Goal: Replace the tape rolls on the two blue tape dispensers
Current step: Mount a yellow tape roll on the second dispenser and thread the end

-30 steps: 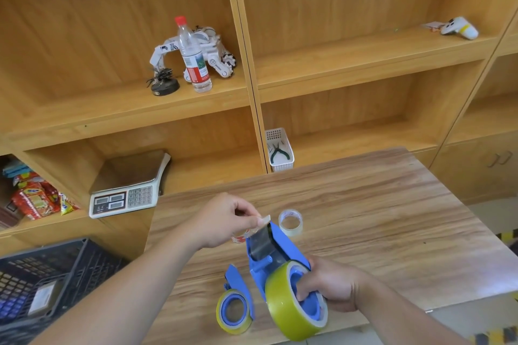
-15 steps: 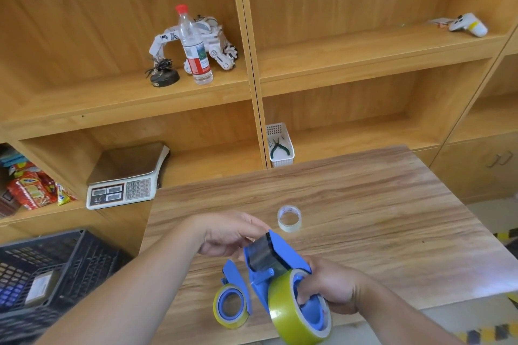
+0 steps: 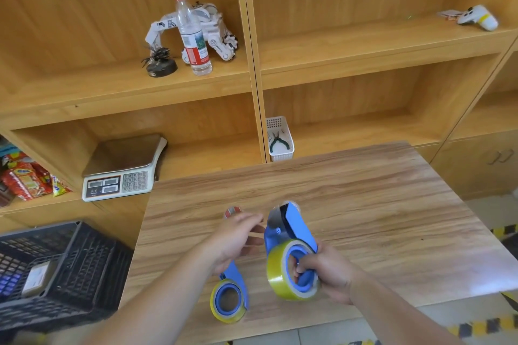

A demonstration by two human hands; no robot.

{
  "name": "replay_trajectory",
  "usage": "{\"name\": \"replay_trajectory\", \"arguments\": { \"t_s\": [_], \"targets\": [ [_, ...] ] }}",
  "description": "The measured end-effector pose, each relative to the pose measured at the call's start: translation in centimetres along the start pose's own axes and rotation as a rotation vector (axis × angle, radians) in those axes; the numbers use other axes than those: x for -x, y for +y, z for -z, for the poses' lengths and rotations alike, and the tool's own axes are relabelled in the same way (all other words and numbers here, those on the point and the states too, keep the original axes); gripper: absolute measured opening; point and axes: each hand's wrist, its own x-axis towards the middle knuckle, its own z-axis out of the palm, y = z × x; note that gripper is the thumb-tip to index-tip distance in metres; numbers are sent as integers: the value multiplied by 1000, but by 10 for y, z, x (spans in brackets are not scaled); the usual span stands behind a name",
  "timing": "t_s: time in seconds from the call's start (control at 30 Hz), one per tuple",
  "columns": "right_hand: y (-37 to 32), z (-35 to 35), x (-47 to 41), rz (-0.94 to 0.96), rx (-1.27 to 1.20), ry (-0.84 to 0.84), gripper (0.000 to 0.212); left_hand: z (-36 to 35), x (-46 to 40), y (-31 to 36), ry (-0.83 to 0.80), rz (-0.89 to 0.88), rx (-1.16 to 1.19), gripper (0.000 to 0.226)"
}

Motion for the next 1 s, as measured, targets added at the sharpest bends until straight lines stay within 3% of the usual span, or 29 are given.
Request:
{"name": "replay_trajectory", "arguments": {
  "t_s": [0.2,0.37,0.53,0.73,0.87,1.0],
  "targets": [
    [24,8,-18,-47,110,235,25,-24,6,-56,-72,87,120,28],
    [59,20,-36,-152,240,283,43,-35,-9,-108,-11,193,124,60],
    [98,26,-52,-267,307,336,56,-36,-24,-152,60,266,141,46],
    [128,29,-71,-345,497,341,56,-37,-43,-185,102,340,167,36],
    [134,30,-78,-340,683,344,55,-40,-59,-206,135,372,137,44],
    [144,33,-90,-319,757,362,50,-43,-74,-214,177,363,45,31]
  ]
}}
